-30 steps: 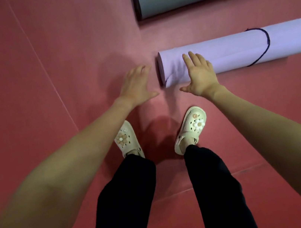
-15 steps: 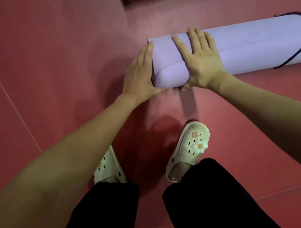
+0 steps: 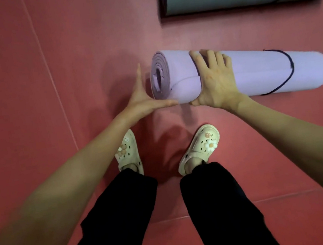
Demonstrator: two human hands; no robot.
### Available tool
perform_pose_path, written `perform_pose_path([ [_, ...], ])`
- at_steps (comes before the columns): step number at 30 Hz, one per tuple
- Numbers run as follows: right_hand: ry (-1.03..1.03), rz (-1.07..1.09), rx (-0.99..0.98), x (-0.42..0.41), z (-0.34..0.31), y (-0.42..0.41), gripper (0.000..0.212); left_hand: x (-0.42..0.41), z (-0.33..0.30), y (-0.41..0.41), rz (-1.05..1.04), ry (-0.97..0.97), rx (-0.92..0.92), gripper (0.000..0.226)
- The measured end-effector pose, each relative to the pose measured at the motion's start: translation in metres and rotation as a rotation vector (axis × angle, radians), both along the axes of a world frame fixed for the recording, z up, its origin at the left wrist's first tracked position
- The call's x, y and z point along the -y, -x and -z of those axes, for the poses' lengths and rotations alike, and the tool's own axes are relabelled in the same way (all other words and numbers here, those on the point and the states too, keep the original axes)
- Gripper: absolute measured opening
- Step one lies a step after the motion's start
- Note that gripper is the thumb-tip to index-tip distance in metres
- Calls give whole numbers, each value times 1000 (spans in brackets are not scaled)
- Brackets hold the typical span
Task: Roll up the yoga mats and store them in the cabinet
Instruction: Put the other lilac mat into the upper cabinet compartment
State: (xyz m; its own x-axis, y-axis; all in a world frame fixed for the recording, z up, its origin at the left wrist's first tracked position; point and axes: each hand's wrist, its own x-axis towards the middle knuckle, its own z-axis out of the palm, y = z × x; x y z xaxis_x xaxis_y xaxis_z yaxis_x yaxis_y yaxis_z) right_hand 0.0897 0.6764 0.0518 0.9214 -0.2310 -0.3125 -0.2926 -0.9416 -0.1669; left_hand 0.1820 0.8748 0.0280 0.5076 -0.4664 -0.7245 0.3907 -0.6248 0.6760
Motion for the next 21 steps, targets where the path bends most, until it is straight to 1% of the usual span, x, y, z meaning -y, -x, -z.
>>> perform_pose_path([
  [2,-68,-6,13,-19,-42,-6,127,-17,-43,-7,-14,60,-31,146],
  [5,-192,7,60,-45,-105,-17,126,-41,-122,-22,-27,66,70,151],
  [8,-359,56,112,-69,-165,-34,122,-61,-201,-34,-79,88,271,124],
  [10,-472,91,142,-84,-203,-46,120,-71,-251,-38,-127,97,394,116],
  [14,-656,96,263,-126,-278,-60,110,-100,-351,-43,-138,46,584,94],
  [16,-730,93,306,-148,-317,-65,108,-120,-399,-42,-162,20,694,95],
  [18,-781,65,310,-167,-356,-68,111,-140,-446,-34,-185,-11,781,94],
  [21,-801,-79,299,-192,-409,-71,116,-170,-514,-11,-284,-75,845,95],
])
